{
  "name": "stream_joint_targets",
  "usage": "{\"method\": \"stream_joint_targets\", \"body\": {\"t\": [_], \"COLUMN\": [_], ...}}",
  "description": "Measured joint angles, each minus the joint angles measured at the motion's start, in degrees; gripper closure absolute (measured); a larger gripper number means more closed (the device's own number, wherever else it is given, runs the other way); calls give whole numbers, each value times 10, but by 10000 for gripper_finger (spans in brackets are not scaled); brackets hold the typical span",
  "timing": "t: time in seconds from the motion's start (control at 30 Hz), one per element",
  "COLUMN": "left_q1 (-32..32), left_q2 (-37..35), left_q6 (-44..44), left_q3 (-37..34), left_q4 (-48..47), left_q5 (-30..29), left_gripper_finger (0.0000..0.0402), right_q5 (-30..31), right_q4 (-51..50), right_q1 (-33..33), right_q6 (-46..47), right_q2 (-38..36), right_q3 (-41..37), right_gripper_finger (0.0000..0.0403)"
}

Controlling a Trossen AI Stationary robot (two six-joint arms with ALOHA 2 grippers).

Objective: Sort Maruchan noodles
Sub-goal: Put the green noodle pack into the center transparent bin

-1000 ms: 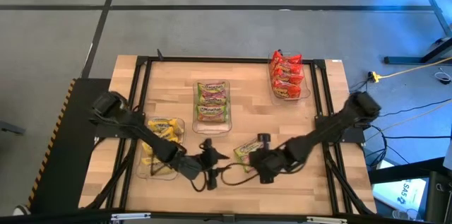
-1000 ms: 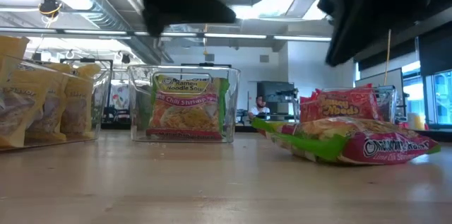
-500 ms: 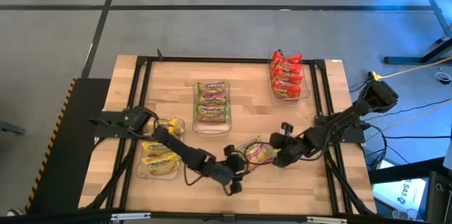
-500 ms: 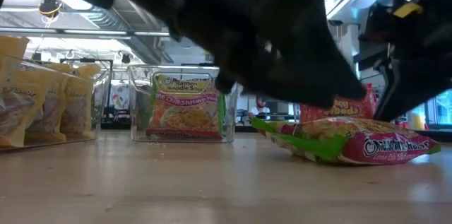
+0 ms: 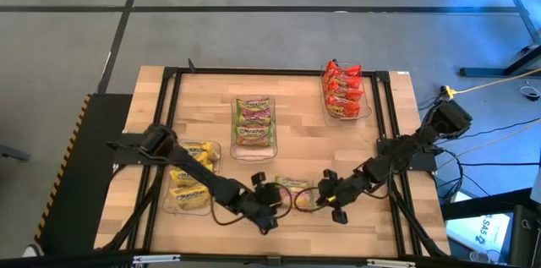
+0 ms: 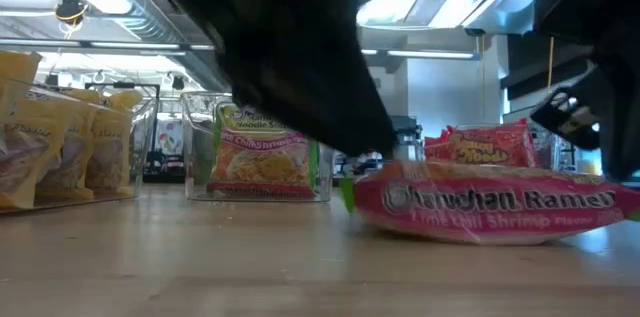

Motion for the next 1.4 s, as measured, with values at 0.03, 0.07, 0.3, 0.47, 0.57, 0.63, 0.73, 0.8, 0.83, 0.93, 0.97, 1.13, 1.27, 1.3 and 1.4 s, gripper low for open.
{"method": "stream_joint_targets", "body": {"t": [0.03,0.07,0.3,0.47,0.57,0.63,0.73,0.8,0.83,0.93,0.97,1.13,1.27,1.3,1.4], "left_q1": [-7,-13,-46,-37,-35,-32,-31,-28,-27,-24,-24,-24,-24,-24,-24], "left_q2": [-9,-16,-27,4,27,40,57,65,68,74,74,74,74,74,74], "left_q6": [0,0,34,55,56,56,52,48,46,41,40,44,44,44,45], "left_q3": [1,0,0,0,0,0,0,0,0,0,0,0,0,0,0], "left_q4": [-8,-13,56,135,162,167,166,167,167,165,166,166,166,166,165], "left_q5": [-1,-4,-41,-19,-17,-15,-15,-17,-17,-18,-18,-19,-20,-20,-20], "left_gripper_finger": [237,237,237,237,237,237,237,237,237,237,237,237,237,237,237], "right_q5": [-8,-12,-31,-29,-36,-57,-91,-111,-125,-176,-195,-229,-241,-249,-284], "right_q4": [-11,-23,-124,-143,-141,-139,-137,-134,-129,-105,-90,-39,-33,-26,8], "right_q1": [-1,-2,-60,-127,-162,-184,-210,-225,-230,-243,-244,-248,-255,-255,-255], "right_q6": [-4,-6,-7,-21,-31,-33,-34,-35,-36,-36,-36,-24,-12,-9,-2], "right_q2": [-6,-12,-48,-45,-35,-24,-4,12,21,49,57,96,122,126,138], "right_q3": [5,11,73,97,97,97,97,97,97,96,96,96,97,97,97], "right_gripper_finger": [393,393,389,324,253,203,139,108,97,76,73,71,70,70,71]}}
